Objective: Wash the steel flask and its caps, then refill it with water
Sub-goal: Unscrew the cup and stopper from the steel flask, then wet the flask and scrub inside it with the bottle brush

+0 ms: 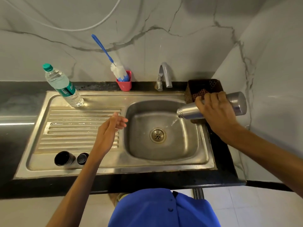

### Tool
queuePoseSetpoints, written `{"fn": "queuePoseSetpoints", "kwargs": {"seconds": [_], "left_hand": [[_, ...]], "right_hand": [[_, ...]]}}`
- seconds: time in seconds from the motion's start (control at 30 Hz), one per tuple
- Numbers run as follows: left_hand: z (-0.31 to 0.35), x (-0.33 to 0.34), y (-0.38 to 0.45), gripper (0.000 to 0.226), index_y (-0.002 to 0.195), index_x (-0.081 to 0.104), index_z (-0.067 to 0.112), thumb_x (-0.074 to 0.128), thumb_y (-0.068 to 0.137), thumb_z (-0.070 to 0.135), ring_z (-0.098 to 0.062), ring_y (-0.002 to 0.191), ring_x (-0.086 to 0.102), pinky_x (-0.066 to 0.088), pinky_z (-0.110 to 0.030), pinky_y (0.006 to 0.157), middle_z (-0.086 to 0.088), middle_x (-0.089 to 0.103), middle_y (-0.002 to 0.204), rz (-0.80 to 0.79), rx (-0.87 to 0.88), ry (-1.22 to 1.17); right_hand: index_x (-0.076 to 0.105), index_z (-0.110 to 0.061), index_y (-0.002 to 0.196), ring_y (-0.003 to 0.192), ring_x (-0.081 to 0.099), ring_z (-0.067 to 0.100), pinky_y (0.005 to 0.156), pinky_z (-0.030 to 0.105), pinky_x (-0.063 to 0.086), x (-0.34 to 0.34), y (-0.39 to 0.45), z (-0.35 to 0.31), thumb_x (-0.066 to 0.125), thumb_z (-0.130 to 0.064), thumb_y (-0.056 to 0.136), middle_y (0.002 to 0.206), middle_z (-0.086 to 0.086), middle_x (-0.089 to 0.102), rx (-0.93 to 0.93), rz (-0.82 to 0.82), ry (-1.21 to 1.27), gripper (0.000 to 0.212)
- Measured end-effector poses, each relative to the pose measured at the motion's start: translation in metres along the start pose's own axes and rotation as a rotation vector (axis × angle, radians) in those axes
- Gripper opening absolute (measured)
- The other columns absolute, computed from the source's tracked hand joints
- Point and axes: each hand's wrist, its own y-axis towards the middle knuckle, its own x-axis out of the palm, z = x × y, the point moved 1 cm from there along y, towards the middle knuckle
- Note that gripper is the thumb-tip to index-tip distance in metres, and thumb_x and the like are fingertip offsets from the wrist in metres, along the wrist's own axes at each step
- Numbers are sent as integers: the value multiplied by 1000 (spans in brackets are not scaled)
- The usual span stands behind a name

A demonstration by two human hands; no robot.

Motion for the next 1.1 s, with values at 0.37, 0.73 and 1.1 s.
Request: {"fn": "queuePoseSetpoints", "kwargs": {"seconds": [0.37,0.73,1.1], "left_hand": [[-12,-15,-12,58,102,80,24,35,110,60,-23,92,70,50,-40,90,-1,78,98,-120,-66,39],[-6,5,-46,80,126,66,39,40,77,97,-5,98,72,53,-40,101,17,73,115,-540,-211,230],[20,11,-6,79,127,60,31,99,60,46,-8,99,69,59,-29,88,9,72,112,-77,-211,62]], "right_hand": [[49,-10,130,104,64,31,102,48,46,-18,4,-14,71,-30,88,115,13,64,-275,99,-207,52],[51,-26,125,93,63,21,77,34,50,-63,21,-67,79,-62,72,107,-1,62,55,-323,826,71],[44,-25,141,107,64,8,81,9,45,-134,7,-188,80,-47,79,118,-14,58,42,-266,1600,75]]}}
